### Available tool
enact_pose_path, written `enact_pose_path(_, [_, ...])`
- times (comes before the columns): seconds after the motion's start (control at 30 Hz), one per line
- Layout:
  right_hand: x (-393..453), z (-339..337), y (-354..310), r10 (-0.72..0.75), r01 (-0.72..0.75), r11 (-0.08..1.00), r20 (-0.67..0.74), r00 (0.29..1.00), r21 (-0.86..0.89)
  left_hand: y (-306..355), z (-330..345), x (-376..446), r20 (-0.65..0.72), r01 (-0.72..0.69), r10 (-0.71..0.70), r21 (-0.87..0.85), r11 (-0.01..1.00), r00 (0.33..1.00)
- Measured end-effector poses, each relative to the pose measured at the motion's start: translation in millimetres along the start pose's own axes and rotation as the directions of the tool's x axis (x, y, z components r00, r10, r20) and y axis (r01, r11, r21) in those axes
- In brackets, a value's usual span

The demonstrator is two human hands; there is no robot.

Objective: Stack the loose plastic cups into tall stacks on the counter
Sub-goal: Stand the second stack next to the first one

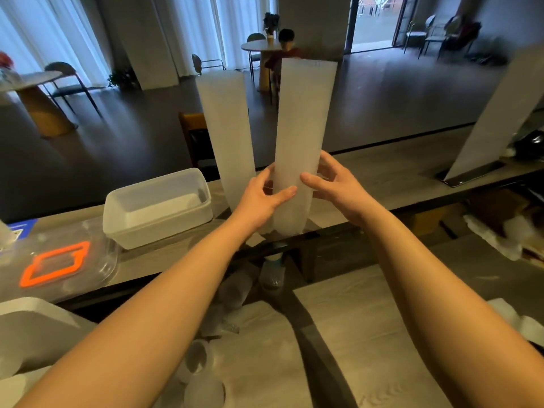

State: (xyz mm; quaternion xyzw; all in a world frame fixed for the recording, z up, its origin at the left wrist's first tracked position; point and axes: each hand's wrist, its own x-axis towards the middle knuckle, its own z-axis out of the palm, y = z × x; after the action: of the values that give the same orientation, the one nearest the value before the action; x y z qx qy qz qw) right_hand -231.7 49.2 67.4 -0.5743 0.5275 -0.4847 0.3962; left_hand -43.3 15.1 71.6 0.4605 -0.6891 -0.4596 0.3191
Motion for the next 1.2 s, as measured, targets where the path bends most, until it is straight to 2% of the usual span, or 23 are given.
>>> enact_pose_path(0.3, [36.7, 1.5, 13.7, -0.014, 0.017, 0.994, 0.025, 1.0, -0.111, -8.7, 0.5, 32.9, -0.084, 0.083, -0.083, -0.009, 0.997, 0.993])
enact_pose_path(0.6, [32.9, 5.0, 30.3, 0.019, -0.019, 0.997, -0.003, 1.0, -0.079, -16.9, 7.0, 24.2, -0.095, 0.071, -0.08, -0.099, 0.993, 0.992])
enact_pose_path(0.9, [-38.6, 48.0, 34.9, 0.004, -0.015, 0.999, -0.215, 0.977, -0.051, -43.2, -4.2, -56.7, -0.105, 0.015, -0.041, -0.239, 0.971, 0.994])
enact_pose_path(1.03, [-76.4, 80.7, 28.9, 0.015, -0.011, 1.0, -0.178, 0.984, 0.026, -63.6, -17.3, -96.7, -0.104, 0.015, -0.046, -0.285, 0.958, 0.993])
enact_pose_path(1.2, [-113.7, 126.3, 37.1, 0.065, -0.06, 0.995, -0.07, 0.995, 0.081, -96.9, -43.3, -155.7, -0.202, 0.014, -0.076, -0.291, 0.957, 0.976])
